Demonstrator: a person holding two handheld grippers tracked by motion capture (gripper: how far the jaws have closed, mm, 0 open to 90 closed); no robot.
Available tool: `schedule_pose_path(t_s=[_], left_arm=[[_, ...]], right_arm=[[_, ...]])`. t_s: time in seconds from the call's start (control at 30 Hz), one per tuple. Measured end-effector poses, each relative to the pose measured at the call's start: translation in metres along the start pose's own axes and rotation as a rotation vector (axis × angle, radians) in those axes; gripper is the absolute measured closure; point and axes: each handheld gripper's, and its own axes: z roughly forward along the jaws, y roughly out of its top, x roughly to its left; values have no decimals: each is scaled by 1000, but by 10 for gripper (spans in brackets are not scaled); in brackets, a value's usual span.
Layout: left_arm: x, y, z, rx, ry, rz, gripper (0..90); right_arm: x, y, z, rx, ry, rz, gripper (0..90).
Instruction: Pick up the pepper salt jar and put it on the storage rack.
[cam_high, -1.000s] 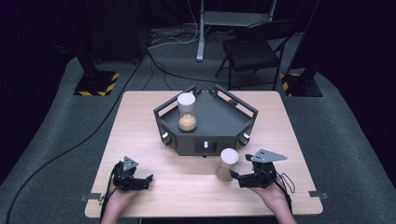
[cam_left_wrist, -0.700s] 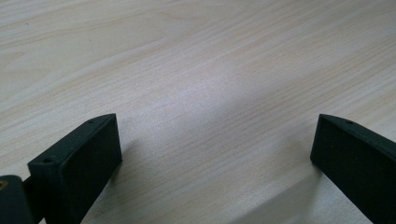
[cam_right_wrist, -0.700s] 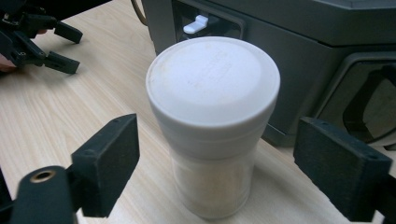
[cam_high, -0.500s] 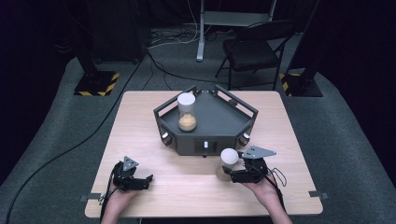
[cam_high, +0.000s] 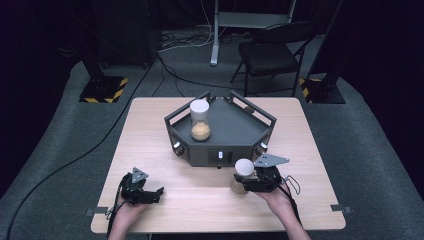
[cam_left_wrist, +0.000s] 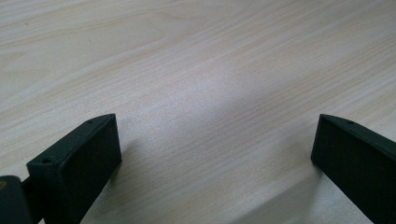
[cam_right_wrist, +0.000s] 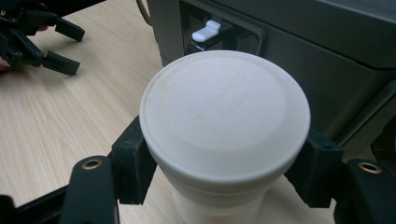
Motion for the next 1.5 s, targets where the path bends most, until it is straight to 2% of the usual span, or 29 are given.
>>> schedule_pose_path(t_s=[0.2,0.43,0.97,1.5], left_arm=[[0,0,0,0,0,0,11],[0,0,0,0,0,0,10],[0,0,0,0,0,0,10],[0,0,0,0,0,0,10]], right_arm=[[-1,4,-5,6,-6,16,324],[-6,12,-20,-11,-3,26,324],[-19,31,-53,-22,-43,43,324],[-30,65,-82,-51,-85,51,324]])
